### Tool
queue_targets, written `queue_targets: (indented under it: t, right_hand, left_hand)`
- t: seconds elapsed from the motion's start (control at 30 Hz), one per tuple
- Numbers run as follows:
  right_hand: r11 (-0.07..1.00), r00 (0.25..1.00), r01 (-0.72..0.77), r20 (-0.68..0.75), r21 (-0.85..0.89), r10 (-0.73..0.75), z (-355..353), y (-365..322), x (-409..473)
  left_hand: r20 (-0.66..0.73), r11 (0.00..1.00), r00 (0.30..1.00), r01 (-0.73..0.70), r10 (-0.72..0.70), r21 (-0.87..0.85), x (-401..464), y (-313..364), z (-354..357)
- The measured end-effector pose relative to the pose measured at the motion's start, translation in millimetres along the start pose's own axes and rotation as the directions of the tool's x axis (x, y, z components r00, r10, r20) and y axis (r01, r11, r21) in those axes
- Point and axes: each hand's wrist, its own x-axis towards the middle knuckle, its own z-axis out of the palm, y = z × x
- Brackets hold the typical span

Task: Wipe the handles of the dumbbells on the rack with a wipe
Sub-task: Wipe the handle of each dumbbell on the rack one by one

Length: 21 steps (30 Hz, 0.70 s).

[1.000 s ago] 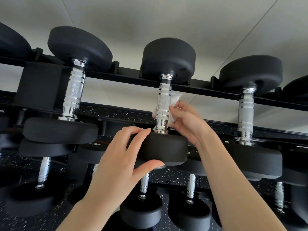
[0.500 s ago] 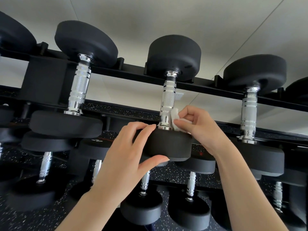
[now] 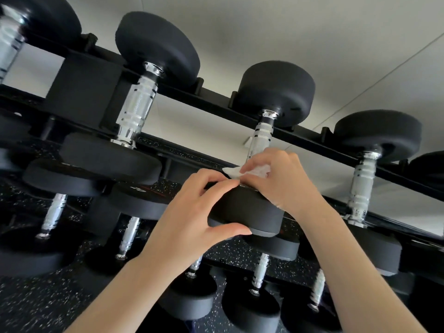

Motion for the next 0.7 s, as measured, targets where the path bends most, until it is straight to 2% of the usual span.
queue_targets:
  t: [0.23, 0.47, 0.7]
  right_hand:
    - [0.973, 0.986, -0.021, 0.157, -0.228, 0.058, -5, -15, 7]
    - [0.953, 0.991, -0.029, 0.116, -0.302, 0.067, -5, -20, 8]
    - [0.898, 0.995, 0.033, 0.100, -0.439, 0.012, -1, -23, 16]
  left_hand:
    - [-0.045, 0.997, 0.998, 0.031, -0.034, -0.064, -3, -1, 3]
    - [-0.055, 0.997, 0.998, 0.026, -0.030, -0.073, -4, -3, 5]
    - [-0.072, 0.998, 0.997, 0.020, -0.025, -0.060, -3, -4, 5]
